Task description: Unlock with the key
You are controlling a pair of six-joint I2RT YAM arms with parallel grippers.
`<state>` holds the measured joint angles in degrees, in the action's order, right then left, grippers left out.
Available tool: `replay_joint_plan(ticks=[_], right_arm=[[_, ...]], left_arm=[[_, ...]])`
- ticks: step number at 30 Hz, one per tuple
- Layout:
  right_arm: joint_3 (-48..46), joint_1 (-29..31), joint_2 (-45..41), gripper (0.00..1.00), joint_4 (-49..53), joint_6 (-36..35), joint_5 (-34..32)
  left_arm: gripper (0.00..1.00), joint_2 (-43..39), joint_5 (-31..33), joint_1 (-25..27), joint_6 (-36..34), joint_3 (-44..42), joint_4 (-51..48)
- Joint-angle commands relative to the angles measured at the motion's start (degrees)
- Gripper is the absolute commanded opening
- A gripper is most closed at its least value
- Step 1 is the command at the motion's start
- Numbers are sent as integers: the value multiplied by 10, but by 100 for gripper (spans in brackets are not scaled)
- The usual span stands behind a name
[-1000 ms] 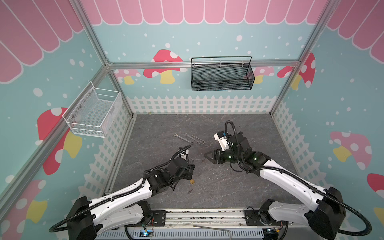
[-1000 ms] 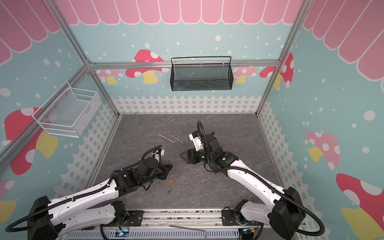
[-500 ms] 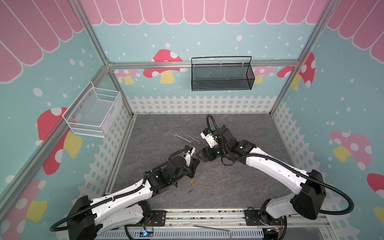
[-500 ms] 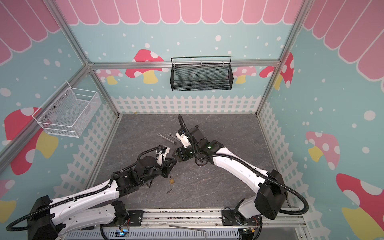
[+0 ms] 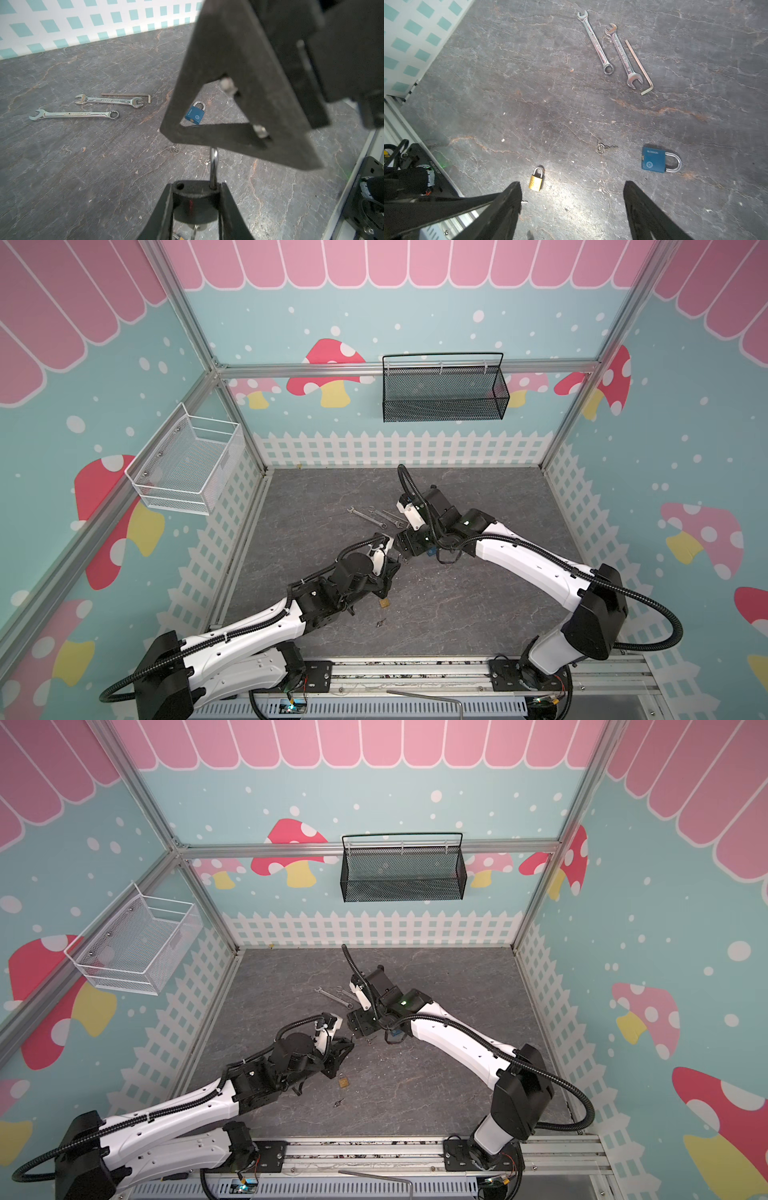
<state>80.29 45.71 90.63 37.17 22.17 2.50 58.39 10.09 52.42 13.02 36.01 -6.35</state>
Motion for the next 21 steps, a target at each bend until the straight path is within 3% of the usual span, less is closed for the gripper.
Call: replay_joint_plan(ticks=[1,11,15,21], right_arm=[[6,-5,3,81,50,-25,-19],[-35,-24,-39,81,49,-13,-11],[-102,-65,-78,82,-7,0,63],[-170,-78,-90,82,-68,27,93]], left_arm=[[0,-14,16,2,-16,6,-1],[0,16,48,-14,17,35,-48],[0,51,29,-70,67,59,-99],[0,180,-11,-142,116,136,-202]])
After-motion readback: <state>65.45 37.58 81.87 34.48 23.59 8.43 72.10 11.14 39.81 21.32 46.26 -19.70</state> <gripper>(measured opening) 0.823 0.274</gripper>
